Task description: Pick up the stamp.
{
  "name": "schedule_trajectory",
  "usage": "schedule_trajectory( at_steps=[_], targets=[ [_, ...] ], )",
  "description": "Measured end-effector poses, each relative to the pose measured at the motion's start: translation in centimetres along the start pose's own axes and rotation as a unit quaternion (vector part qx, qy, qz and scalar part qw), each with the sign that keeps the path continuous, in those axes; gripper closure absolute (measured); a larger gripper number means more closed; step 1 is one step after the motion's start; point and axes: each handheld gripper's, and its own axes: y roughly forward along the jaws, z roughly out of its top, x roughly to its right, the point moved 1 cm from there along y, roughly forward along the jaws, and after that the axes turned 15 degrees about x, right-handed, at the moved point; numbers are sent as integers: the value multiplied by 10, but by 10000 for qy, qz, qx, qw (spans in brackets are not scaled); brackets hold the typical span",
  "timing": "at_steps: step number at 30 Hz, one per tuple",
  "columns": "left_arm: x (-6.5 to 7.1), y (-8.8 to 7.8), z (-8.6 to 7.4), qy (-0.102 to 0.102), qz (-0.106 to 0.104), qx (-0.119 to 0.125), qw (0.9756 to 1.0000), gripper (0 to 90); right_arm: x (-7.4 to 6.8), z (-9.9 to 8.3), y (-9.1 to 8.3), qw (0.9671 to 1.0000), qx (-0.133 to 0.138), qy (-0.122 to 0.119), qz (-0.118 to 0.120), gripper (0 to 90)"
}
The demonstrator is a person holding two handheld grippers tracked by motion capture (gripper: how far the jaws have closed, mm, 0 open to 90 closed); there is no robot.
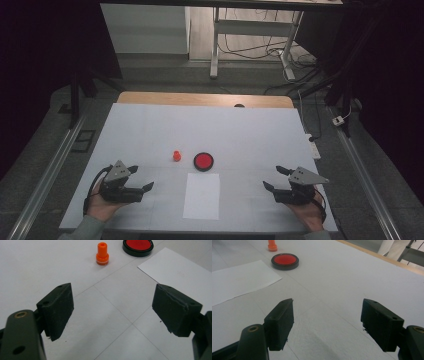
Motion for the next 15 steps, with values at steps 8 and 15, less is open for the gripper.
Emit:
schedule_trajectory(
  at_steps=[8,15],
  targets=[
    [1,1,0,14,-35,-38,10000,179,0,-1,0,10000,-19,22,26,272],
    [0,0,0,-2,-19,-34,10000,179,-1,-2,1,10000,-32,49,29,282]
  ],
)
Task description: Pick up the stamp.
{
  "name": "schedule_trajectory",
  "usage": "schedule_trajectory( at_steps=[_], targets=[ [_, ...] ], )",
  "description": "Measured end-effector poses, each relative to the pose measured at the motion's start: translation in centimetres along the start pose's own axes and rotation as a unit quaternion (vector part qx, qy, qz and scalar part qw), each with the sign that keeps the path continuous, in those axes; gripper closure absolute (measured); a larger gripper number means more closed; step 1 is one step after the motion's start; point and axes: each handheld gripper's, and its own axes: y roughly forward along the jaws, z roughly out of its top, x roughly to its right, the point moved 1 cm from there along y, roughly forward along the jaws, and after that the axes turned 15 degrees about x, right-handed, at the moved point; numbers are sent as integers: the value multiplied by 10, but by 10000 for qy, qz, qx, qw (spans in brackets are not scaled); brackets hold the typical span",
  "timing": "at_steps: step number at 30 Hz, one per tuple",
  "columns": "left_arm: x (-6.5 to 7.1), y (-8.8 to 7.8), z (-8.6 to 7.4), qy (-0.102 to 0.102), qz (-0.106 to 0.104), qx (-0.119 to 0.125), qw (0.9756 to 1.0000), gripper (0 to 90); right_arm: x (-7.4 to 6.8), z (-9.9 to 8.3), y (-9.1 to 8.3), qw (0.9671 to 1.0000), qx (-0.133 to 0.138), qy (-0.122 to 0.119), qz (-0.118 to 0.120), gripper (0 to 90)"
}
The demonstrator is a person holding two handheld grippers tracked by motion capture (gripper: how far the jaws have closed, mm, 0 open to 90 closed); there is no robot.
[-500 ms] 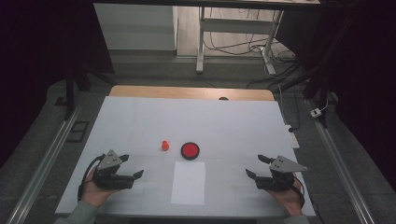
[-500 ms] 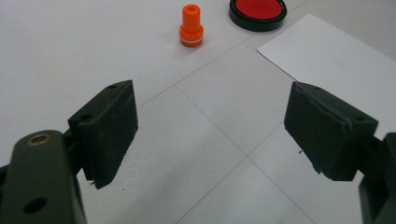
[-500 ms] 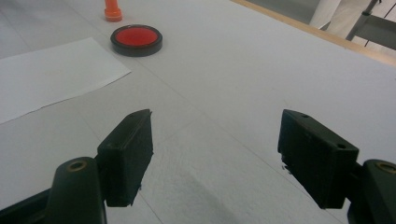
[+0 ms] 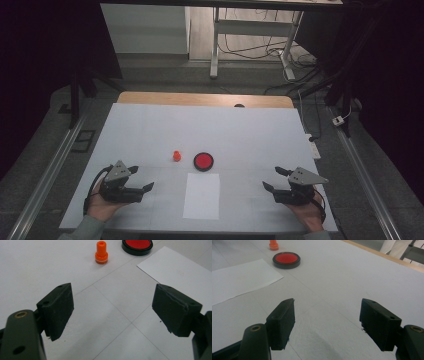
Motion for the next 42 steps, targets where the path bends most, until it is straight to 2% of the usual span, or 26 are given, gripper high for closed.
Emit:
schedule_trajectory(
  at_steps=[22,42],
  targets=[
    [3,5,9,60,-55,24,10000,184,-2,0,2,10000,-13,8,75,292],
    [-3,22,23,48,-56,-63,10000,190,-4,0,4,10000,-8,32,83,298]
  ],
)
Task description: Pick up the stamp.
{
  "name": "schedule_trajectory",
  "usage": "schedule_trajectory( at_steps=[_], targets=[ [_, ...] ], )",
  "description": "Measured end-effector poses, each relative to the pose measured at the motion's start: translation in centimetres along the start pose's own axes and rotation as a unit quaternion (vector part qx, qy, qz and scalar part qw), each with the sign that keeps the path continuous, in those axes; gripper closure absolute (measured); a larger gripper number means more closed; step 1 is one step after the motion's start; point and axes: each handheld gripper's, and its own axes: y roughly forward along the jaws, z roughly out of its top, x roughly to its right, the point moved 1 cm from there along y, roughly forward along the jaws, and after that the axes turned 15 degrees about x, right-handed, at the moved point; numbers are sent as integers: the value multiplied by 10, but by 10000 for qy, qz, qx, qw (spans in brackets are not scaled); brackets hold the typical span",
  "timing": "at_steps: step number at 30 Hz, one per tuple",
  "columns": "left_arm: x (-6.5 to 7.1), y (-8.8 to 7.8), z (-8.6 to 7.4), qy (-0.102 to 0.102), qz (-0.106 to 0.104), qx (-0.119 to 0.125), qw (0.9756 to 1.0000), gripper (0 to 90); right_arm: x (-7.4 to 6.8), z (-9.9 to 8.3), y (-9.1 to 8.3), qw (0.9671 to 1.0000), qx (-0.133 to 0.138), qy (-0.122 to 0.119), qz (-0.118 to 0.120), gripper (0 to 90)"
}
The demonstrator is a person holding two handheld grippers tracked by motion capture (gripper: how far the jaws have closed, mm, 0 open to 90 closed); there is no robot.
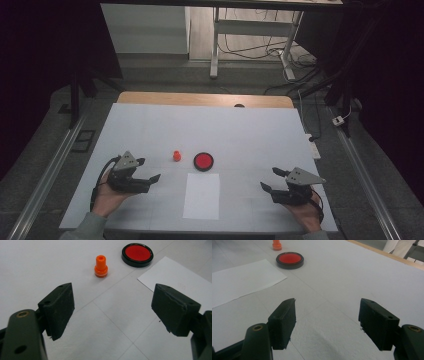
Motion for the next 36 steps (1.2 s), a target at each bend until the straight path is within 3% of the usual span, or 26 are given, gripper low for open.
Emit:
schedule_trajectory(
  at_steps=[36],
  targets=[
    [-5,46,23,173,-126,-223,9995,207,-1,-1,1,10000,-67,-19,-11,302]
  ],
)
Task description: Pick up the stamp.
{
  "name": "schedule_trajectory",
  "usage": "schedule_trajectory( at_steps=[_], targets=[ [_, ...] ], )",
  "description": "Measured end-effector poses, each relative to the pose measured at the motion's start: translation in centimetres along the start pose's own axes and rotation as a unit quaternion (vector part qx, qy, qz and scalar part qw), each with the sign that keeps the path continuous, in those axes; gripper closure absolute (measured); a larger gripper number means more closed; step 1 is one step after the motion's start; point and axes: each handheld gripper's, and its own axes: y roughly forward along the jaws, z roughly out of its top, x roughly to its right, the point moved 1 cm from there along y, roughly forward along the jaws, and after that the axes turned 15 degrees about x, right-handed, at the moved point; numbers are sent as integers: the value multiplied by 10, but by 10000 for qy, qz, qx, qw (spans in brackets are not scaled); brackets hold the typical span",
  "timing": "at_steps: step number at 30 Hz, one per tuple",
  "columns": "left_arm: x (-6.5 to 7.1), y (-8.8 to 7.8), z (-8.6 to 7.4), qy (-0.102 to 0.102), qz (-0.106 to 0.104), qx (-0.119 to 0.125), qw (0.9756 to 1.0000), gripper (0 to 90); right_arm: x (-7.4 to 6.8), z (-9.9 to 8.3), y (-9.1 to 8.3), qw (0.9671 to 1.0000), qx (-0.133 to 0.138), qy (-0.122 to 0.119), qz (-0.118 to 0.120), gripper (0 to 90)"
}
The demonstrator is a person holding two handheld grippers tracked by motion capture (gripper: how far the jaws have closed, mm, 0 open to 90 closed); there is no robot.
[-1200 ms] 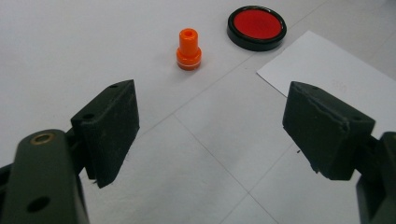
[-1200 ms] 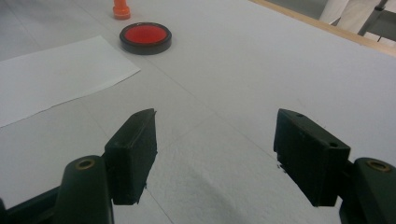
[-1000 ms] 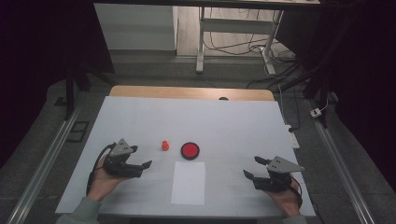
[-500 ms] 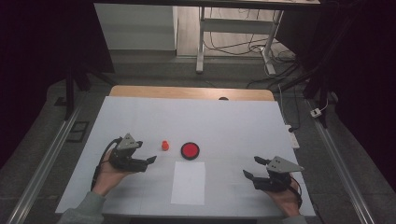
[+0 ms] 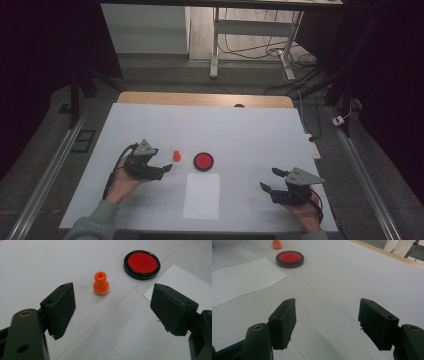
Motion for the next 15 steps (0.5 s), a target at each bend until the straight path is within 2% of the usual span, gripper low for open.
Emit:
schedule_trajectory(
  at_steps=[15],
  targets=[
    [-5,23,1,16,7,-92,10000,226,0,-1,1,10000,-21,3,4,302]
  ],
)
